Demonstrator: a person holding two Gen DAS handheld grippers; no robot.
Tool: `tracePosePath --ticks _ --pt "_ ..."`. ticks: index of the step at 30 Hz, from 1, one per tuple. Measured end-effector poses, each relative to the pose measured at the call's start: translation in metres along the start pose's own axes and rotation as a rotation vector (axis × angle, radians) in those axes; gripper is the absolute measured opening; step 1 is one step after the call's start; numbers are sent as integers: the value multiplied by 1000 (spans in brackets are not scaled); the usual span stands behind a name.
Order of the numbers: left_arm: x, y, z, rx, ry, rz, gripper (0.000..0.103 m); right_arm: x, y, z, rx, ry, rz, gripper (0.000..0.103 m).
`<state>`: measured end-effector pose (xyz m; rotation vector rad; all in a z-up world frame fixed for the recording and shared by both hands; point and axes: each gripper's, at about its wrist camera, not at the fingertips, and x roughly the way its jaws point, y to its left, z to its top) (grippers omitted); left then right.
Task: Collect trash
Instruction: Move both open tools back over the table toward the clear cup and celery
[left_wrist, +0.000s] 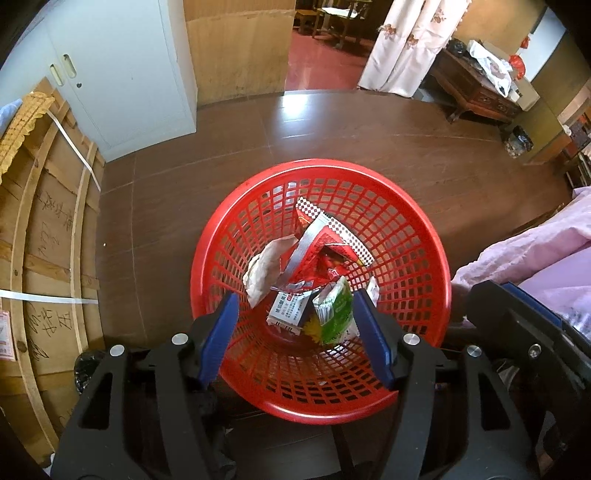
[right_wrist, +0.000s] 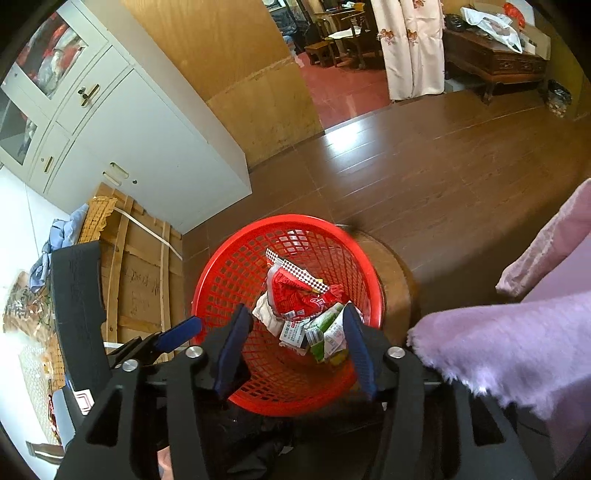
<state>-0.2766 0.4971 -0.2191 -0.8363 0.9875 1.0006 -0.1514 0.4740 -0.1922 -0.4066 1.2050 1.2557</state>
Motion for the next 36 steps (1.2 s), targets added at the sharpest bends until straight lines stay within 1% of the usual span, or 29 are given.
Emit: tracePosePath --ticks 2,5,7,8,10,12,17,19,22,24,29,33,36 --pt "-7 0 0 0 -3 -7 63 -5 2 -1 -5 -4 -4 55" --pt "-24 1 -1 1 -33 -7 64 -17 5 -1 -11 -24 -6 60" --pt "-36 0 -1 -2 -52 -13 70 -29 8 -1 -18 -46 -14 68" --pt "-44 1 -2 -6 -60 -18 71 -36 10 -1 -27 -61 -19 70" --pt "-59 2 -2 -11 -85 -31 76 -56 16 -2 -53 -103 -24 75" --pt "-74 -1 -4 -4 -112 -36 79 -75 20 -2 -77 -141 -23 78" --pt "-112 -17 -10 47 -169 -60 81 -128 24 -9 -112 -225 -54 88" --pt "-127 -25 -13 71 -200 -76 84 -149 20 -15 -115 -257 -72 90" --pt "-152 -48 -19 127 -242 -94 89 -182 9 -25 -115 -304 -100 92" --pt "-163 -62 -25 164 -260 -110 90 -203 2 -31 -95 -339 -123 93" --pt "-192 -104 -45 277 -311 -131 93 -260 -34 -58 -37 -435 -161 96" --pt "-205 -136 -64 353 -321 -143 94 -301 -68 -82 16 -495 -205 97" --pt "-215 -164 -79 411 -315 -190 95 -327 -100 -106 60 -529 -251 97"
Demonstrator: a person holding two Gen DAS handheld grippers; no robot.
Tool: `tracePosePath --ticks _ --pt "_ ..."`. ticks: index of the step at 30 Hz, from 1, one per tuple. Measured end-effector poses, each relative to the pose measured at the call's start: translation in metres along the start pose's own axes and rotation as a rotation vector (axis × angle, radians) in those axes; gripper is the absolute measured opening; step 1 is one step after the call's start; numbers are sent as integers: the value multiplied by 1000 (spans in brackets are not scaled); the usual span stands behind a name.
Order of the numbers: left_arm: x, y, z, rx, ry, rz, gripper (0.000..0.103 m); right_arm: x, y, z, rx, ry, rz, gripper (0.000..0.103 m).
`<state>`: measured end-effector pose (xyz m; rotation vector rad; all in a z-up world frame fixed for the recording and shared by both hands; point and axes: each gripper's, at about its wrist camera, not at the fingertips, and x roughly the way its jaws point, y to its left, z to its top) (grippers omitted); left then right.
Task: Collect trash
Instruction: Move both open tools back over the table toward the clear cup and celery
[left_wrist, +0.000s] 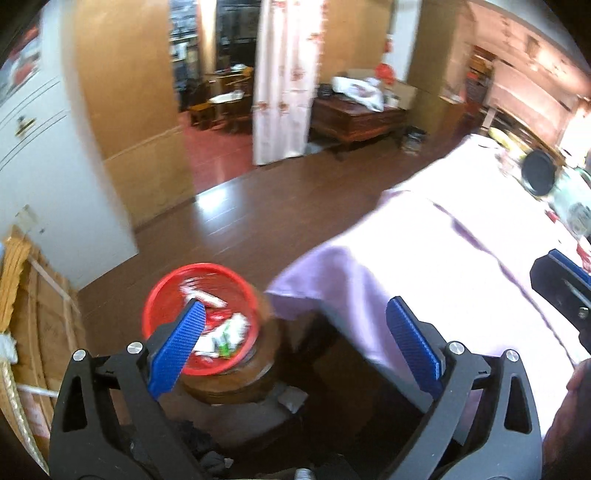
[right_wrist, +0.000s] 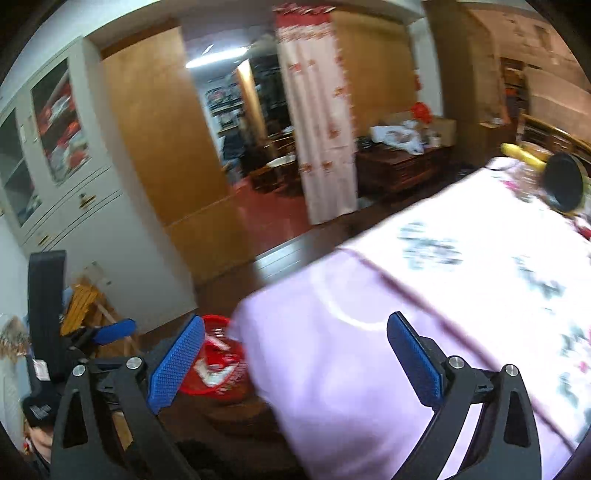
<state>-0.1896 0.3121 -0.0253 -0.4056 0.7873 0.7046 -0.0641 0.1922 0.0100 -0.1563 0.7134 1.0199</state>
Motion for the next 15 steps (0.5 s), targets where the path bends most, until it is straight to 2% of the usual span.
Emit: tracePosePath --ticks 2,6,15 --pt "-4 -25 2 40 -16 -34 95 -18 -31 -9 32 -10 -45 97" --pt "-8 -83 5 156 -47 -46 96 -49 -101 -30 148 -27 -134 97" --pt "-6 -218 1 391 -60 -175 96 -109 -218 -68 397 -57 -332 97"
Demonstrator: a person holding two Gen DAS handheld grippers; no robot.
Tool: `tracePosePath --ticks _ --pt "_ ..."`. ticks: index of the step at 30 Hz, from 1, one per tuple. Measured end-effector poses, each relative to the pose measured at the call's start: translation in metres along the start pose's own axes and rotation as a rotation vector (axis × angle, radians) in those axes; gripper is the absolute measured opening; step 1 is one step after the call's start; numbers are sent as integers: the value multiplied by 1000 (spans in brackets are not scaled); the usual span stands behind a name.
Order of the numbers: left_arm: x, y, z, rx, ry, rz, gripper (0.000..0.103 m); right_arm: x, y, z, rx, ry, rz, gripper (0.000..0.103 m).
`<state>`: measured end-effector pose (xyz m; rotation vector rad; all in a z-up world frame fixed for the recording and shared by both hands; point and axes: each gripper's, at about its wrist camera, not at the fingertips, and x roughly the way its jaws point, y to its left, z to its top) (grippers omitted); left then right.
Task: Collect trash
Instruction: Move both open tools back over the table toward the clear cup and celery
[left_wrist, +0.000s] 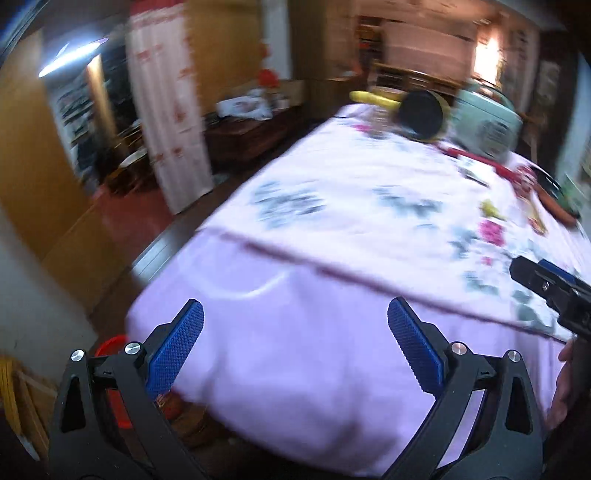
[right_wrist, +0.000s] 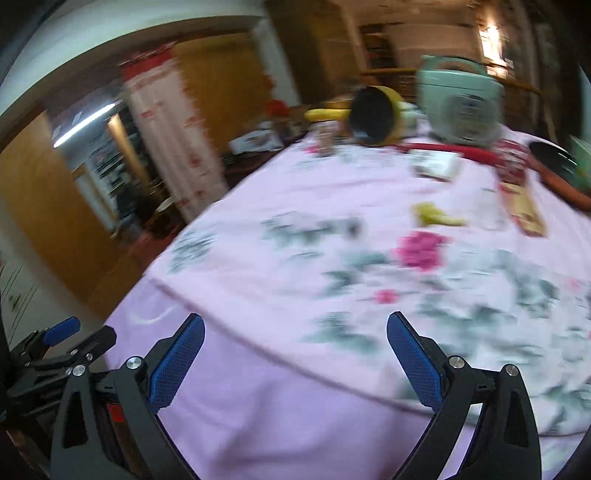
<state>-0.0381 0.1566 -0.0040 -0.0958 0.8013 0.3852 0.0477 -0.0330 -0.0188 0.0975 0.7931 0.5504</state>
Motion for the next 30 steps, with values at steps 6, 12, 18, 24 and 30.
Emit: tracePosePath --ticks 6,12,18,24,30 --pt "11 -97 31 162 -3 -132 96 -28 -73 11 35 -56 -153 97" --pt "4 -169 66 243 -22 -282 96 -55 -127 20 44 -82 -296 97" --pt "9 -216 101 288 -39 -363 96 -75 -169 39 95 -102 -330 97" --pt "56 -237 136 269 14 -407 96 -55 -198 62 122 -124 -435 97" --pt "145 -228 135 159 107 -331 96 13 -193 73 37 -51 -455 97"
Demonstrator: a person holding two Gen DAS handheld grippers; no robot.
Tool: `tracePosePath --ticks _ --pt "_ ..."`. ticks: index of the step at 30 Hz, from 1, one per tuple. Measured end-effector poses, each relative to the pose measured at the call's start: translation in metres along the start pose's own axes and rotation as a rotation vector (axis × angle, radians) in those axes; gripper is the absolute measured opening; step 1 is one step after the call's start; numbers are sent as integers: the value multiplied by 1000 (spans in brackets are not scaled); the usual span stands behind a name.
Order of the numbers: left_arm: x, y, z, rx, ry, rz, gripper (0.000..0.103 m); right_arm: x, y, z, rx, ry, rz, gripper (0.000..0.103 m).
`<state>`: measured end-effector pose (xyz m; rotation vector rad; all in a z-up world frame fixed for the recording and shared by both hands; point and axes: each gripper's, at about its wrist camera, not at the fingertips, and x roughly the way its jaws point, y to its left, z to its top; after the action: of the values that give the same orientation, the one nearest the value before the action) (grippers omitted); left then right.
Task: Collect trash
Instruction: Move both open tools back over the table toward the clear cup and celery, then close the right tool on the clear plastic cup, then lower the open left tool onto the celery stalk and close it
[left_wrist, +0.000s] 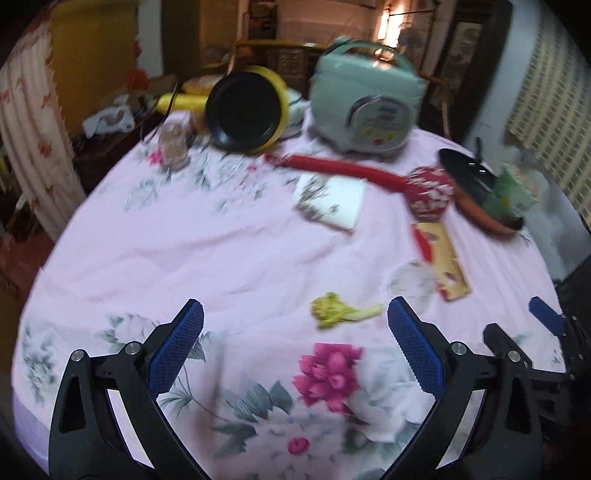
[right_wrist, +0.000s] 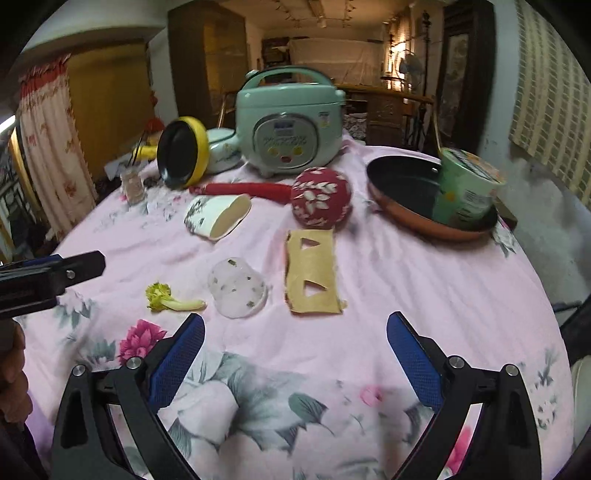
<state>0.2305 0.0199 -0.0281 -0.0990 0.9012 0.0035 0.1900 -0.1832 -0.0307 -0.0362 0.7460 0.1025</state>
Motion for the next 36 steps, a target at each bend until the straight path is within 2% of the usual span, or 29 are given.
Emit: tracePosePath --ticks 2,6,11,17,20,21,23,26,30,36 --pt "15 12 -1 18 51 61 95 14 19 3 -71 1 -5 97" --pt "10 43 6 -58 0 115 96 35 51 8 -193 -10 -39 96" --pt "28 58 6 -102 67 109 96 58 59 19 -184 13 -46 90" --pt "36 53 4 -86 97 99 96 78 60 23 -163 60 -44 82" --pt "37 50 3 -79 106 84 96 86 63 19 -167 89 -45 67" --pt "37 50 3 -81 109 79 96 89 64 18 -167 103 -42 58" --pt "38 49 3 -80 114 73 96 93 65 17 -162 123 -36 58" --pt "39 49 3 -77 119 69 96 87 60 16 -133 117 -38 58" --pt "39 46 2 -73 124 49 96 60 44 15 -42 98 2 58" --pt "41 28 -3 -3 112 43 96 16 5 -13 128 97 54 58"
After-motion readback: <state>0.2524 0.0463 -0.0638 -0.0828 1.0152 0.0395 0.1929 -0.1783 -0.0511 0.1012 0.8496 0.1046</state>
